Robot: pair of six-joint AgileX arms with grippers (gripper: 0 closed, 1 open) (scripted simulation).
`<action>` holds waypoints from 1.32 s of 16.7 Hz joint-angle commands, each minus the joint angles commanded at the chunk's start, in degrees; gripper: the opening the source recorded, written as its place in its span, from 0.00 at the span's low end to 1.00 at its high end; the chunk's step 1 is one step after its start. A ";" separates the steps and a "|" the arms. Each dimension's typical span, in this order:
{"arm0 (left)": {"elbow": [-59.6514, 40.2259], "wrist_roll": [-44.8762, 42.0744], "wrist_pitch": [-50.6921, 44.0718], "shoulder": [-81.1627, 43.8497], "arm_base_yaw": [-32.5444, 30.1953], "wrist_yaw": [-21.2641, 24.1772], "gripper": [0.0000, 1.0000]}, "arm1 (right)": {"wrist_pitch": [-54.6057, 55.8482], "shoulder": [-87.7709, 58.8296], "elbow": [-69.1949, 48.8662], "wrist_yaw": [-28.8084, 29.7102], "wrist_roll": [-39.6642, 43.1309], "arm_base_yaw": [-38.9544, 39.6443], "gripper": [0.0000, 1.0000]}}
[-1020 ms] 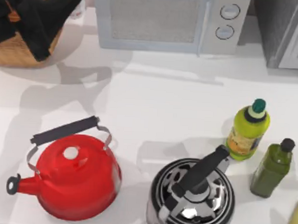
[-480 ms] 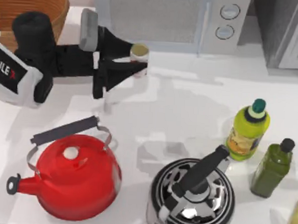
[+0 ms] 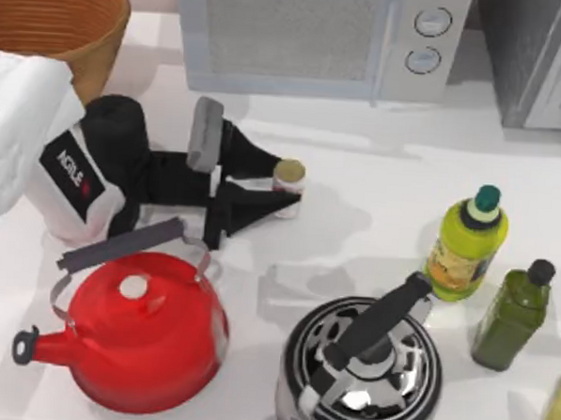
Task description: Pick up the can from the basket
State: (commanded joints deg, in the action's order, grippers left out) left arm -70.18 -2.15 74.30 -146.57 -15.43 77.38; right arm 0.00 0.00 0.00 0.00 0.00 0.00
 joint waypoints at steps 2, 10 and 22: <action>0.00 0.00 0.00 0.00 0.00 0.00 0.00 | 0.00 0.00 0.00 0.00 0.00 0.00 1.00; 0.00 0.00 0.00 0.00 0.00 0.00 0.45 | 0.00 0.00 0.00 0.00 0.00 0.00 1.00; 0.00 0.00 0.00 0.00 0.00 0.00 1.00 | 0.00 0.00 0.00 0.00 0.00 0.00 1.00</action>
State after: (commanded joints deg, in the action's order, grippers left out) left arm -70.18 -2.15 74.30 -146.57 -15.43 77.38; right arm 0.00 0.00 0.00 0.00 0.00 0.00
